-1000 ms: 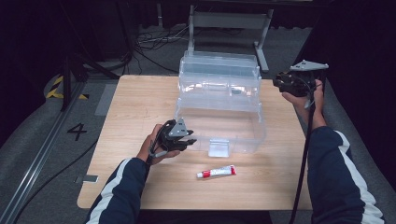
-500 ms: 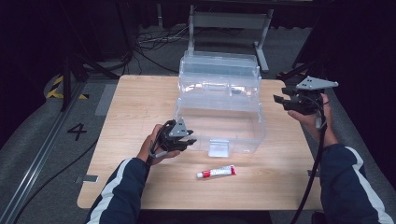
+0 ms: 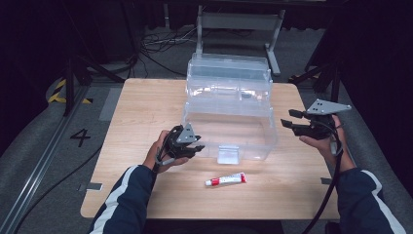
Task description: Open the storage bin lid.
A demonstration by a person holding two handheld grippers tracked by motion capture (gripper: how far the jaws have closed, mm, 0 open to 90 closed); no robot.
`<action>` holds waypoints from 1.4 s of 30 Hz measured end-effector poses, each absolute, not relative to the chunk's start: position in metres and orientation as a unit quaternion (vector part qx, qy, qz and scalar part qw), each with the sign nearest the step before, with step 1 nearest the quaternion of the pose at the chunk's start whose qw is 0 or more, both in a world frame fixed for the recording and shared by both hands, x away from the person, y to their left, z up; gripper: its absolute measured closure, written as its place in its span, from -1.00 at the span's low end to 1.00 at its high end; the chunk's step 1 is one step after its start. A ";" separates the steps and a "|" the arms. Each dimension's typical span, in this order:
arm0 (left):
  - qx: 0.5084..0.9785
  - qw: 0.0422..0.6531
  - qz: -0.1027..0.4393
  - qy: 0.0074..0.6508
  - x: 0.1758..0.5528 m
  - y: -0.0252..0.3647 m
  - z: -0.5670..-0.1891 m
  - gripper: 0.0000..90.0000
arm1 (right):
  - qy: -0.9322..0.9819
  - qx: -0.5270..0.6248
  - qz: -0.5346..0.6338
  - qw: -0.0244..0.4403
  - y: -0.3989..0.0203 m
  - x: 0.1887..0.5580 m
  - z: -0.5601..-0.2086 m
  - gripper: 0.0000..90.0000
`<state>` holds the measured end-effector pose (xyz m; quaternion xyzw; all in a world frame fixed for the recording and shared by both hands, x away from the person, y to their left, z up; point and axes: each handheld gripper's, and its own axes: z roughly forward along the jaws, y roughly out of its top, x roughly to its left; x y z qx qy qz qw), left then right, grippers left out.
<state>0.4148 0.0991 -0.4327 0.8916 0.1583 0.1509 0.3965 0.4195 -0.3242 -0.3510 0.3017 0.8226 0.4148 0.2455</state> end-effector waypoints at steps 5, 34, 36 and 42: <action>0.889 0.399 0.151 0.169 0.413 0.103 -0.429 0.19 | 0.835 0.282 0.419 0.218 -0.314 0.404 -0.359 0.08; 0.868 0.387 0.207 0.232 0.377 0.150 -0.413 -0.29 | 0.894 0.172 0.389 0.142 -0.254 0.353 -0.391 0.12; 0.870 0.380 0.206 0.235 0.374 0.153 -0.417 -0.29 | 0.903 0.161 0.376 0.132 -0.247 0.353 -0.399 0.11; 0.877 0.366 0.194 0.244 0.366 0.168 -0.428 -0.35 | 0.918 0.143 0.355 0.109 -0.230 0.352 -0.414 0.10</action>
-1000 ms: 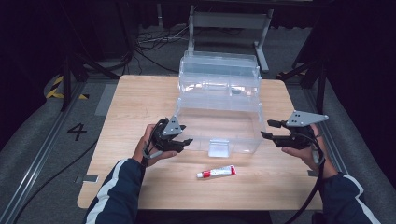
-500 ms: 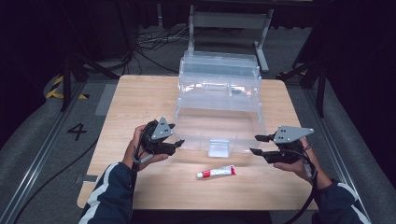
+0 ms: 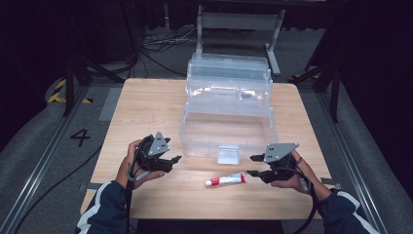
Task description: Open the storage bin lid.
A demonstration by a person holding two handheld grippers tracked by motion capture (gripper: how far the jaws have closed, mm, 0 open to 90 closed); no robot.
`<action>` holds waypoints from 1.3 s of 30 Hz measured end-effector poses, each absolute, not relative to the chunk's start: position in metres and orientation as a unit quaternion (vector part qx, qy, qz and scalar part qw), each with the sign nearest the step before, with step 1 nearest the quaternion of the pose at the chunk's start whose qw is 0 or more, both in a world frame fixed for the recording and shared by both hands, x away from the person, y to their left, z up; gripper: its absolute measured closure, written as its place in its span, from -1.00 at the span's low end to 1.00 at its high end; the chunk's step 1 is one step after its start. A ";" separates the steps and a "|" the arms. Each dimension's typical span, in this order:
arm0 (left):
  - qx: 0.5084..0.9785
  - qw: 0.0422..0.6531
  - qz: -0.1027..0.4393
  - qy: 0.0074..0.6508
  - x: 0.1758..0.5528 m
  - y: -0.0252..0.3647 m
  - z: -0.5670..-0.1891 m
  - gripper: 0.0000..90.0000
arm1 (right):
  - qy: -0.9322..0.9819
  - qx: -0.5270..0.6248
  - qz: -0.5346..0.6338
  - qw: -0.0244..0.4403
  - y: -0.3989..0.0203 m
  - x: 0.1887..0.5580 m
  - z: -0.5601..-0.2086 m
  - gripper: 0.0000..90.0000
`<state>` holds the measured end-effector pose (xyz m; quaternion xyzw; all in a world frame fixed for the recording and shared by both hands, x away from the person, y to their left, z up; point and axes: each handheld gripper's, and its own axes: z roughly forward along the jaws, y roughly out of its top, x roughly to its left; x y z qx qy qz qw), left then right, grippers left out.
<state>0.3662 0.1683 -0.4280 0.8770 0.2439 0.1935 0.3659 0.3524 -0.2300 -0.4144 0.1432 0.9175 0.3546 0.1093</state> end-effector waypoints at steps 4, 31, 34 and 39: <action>0.887 0.352 0.170 0.248 0.359 0.181 -0.445 -0.38 | 0.925 0.138 0.338 0.100 -0.221 0.354 -0.427 0.11; 0.881 0.362 0.096 0.290 0.355 0.225 -0.498 -0.50 | 0.962 0.078 0.259 0.041 -0.163 0.359 -0.468 0.10; 0.881 0.361 0.097 0.289 0.355 0.225 -0.498 -0.51 | 0.964 0.074 0.254 0.037 -0.157 0.358 -0.468 0.12; 0.881 0.361 0.097 0.289 0.356 0.225 -0.498 -0.51 | 0.964 0.082 0.250 0.032 -0.153 0.360 -0.467 0.20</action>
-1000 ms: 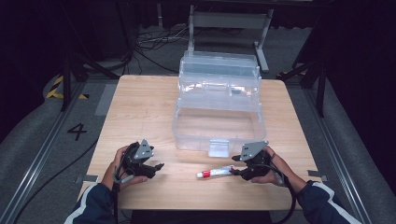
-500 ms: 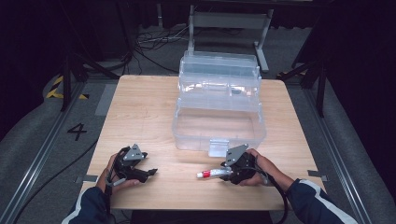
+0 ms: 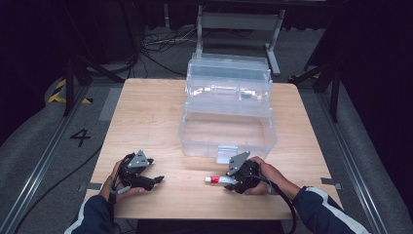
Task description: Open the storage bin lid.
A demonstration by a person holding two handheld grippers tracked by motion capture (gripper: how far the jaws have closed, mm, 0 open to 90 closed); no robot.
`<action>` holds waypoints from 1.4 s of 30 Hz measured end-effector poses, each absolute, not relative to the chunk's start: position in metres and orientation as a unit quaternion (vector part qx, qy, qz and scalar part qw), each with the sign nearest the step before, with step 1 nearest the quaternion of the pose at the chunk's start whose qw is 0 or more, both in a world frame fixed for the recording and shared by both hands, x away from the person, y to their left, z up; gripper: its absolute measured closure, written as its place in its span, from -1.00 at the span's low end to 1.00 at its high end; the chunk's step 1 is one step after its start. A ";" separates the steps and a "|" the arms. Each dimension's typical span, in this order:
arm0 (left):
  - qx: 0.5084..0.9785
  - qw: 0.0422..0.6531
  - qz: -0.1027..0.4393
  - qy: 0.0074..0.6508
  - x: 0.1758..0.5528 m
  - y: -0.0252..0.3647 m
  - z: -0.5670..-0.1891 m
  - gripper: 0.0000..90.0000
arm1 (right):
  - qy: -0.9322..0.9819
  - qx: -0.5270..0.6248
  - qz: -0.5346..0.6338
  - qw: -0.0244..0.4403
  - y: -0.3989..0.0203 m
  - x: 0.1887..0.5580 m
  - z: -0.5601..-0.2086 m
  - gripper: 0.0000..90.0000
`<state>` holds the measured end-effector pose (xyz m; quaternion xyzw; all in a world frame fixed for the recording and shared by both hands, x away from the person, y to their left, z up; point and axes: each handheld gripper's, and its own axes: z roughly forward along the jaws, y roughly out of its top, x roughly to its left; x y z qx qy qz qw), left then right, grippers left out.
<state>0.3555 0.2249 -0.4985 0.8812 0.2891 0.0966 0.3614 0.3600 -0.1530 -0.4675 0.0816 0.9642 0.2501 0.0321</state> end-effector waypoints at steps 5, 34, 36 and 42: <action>0.881 0.361 0.096 0.289 0.355 0.225 -0.498 -0.51 | 0.966 0.075 0.247 0.025 -0.153 0.357 -0.467 0.34; 0.881 0.361 0.096 0.290 0.355 0.225 -0.498 -0.51 | 0.982 0.045 0.183 0.019 -0.153 0.346 -0.455 0.29; 0.881 0.361 0.096 0.290 0.355 0.225 -0.498 -0.52 | 0.983 0.044 0.177 0.020 -0.148 0.346 -0.456 0.29; 0.881 0.360 0.097 0.291 0.355 0.224 -0.498 -0.52 | 0.983 0.045 0.174 0.018 -0.142 0.347 -0.458 0.38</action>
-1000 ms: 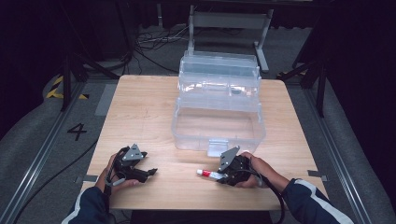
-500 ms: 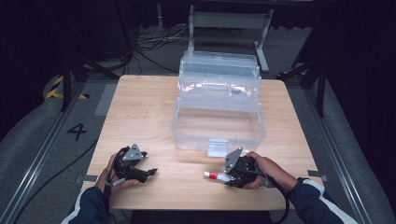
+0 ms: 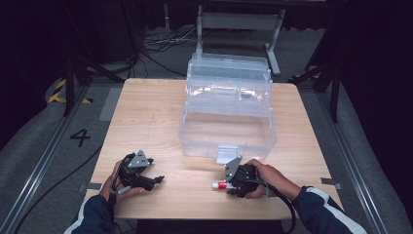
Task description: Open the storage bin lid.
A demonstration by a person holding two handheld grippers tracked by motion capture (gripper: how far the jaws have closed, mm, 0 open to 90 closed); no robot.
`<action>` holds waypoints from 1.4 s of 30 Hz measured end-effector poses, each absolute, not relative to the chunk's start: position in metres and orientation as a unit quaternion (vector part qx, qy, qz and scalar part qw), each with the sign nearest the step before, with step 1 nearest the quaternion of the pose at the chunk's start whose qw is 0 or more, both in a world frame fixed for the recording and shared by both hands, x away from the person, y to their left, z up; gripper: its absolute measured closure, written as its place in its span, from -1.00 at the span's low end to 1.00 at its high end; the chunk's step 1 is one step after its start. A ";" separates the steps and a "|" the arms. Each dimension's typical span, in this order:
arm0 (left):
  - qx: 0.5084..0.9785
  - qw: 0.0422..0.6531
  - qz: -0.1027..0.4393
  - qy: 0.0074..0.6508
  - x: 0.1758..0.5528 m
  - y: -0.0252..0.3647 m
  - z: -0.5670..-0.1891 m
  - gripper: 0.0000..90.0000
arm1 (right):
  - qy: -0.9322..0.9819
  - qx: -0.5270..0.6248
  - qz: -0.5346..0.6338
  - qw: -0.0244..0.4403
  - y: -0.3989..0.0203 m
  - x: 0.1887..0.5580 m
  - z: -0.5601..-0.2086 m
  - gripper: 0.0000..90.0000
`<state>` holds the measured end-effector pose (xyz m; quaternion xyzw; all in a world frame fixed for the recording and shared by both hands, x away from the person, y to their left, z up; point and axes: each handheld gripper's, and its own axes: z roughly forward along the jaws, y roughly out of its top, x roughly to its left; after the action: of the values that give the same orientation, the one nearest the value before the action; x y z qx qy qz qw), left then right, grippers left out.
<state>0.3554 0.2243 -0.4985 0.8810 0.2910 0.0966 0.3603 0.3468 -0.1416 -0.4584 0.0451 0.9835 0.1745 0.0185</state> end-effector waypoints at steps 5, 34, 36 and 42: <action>0.881 0.360 0.096 0.291 0.356 0.224 -0.498 -0.52 | 0.981 0.054 0.183 0.019 -0.145 0.349 -0.459 0.54; 0.880 0.360 0.097 0.293 0.359 0.223 -0.499 -0.54 | 0.983 0.040 0.175 0.027 -0.157 0.354 -0.446 0.56; 0.880 0.360 0.097 0.293 0.359 0.223 -0.499 -0.54 | 0.983 0.042 0.174 0.031 -0.158 0.354 -0.444 0.56; 0.880 0.360 0.097 0.293 0.359 0.223 -0.499 -0.54 | 0.983 0.040 0.179 0.029 -0.161 0.354 -0.442 0.56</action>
<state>0.3591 0.2226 -0.4987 0.8803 0.2929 0.0973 0.3602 0.3544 -0.1606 -0.4415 0.0405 0.9825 0.1792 0.0294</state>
